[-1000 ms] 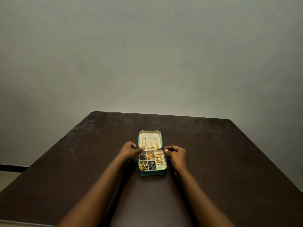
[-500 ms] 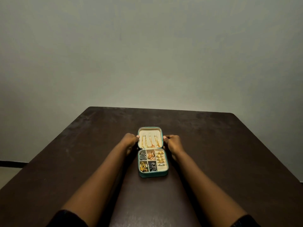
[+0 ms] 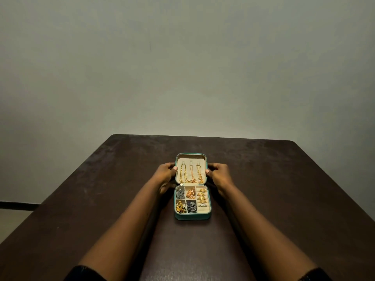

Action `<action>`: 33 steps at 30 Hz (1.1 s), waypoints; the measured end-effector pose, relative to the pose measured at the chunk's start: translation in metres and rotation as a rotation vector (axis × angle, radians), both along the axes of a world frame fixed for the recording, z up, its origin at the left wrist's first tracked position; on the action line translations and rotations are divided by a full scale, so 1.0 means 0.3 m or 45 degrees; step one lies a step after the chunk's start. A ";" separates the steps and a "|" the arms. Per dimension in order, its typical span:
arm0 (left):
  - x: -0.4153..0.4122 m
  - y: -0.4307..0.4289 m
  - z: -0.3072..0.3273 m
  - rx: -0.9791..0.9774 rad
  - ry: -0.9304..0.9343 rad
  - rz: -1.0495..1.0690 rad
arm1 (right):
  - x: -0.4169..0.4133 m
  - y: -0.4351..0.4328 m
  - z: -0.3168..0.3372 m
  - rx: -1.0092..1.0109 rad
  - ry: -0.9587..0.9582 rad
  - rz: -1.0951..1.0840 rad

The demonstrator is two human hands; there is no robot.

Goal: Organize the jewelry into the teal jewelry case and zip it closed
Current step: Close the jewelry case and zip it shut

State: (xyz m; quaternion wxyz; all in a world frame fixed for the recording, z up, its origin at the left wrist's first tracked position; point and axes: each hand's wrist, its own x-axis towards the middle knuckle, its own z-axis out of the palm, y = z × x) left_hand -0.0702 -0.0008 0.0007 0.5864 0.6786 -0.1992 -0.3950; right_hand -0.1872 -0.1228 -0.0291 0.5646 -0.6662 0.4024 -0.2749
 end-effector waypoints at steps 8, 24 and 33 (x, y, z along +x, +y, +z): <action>-0.039 0.074 -0.005 -0.168 0.019 -0.011 | -0.041 0.059 -0.009 -0.099 -0.126 -0.009; -0.135 0.216 -0.047 -0.352 -0.194 -0.001 | -0.167 0.208 -0.032 -0.362 -0.263 -0.007; -0.171 0.257 -0.102 -0.463 -0.078 0.018 | -0.210 0.254 -0.061 -0.517 -0.260 -0.045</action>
